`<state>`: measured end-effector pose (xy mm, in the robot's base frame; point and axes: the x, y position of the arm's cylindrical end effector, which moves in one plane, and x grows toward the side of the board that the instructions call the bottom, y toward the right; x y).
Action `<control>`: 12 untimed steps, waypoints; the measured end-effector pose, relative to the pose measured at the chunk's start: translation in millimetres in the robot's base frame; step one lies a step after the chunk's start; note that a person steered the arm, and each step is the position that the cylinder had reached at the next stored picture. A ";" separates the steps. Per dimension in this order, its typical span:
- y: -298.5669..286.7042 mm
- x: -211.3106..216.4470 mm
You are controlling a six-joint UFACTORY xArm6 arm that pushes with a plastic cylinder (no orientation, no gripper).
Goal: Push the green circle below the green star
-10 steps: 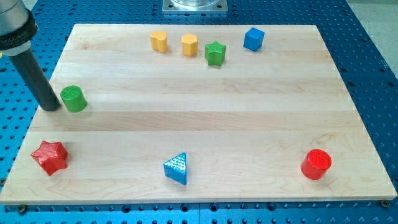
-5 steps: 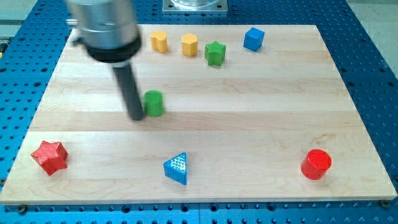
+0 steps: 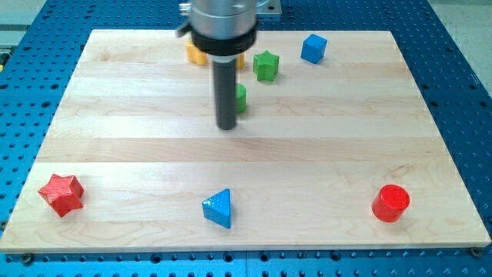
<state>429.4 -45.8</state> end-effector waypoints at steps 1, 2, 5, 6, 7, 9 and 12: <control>-5.5 -24.1; 9.8 -36.9; 92.3 -35.0; 76.3 -28.3; 64.3 16.1; 197.9 -15.1; 139.7 -49.3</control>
